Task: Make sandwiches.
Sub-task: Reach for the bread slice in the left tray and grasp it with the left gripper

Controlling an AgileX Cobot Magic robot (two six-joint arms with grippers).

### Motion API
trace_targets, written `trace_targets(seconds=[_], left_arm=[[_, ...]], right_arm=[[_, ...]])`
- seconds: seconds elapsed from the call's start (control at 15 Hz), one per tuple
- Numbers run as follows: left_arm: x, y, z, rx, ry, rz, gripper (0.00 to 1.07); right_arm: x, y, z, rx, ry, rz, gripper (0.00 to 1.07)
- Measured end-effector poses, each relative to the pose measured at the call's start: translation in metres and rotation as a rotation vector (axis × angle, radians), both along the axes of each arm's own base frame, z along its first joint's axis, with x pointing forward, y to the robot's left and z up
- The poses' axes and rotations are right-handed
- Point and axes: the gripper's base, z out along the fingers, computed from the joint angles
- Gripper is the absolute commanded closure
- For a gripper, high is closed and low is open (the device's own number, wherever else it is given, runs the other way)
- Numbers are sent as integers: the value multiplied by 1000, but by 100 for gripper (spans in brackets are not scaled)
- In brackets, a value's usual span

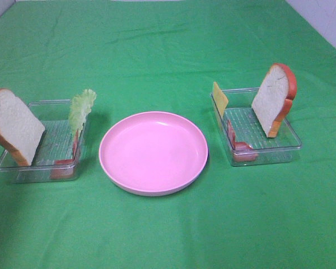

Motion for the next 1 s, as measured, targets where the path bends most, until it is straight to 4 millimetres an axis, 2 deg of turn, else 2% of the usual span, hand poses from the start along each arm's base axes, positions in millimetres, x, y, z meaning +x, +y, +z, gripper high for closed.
trace_targets(seconds=[0.27,0.53,0.73,1.0], left_arm=[[42,-3,-46,-40,127,-38,6],[74,-8,-93,-99,186,-84,6],[88,-9,-115,-101,186,-107,6],[102,-12,-131,-144,141,-111,6]], right_arm=[[0,0,0,0,0,0,12],[0,0,0,0,0,0,12],[0,0,0,0,0,0,12],[0,0,0,0,0,0,12]])
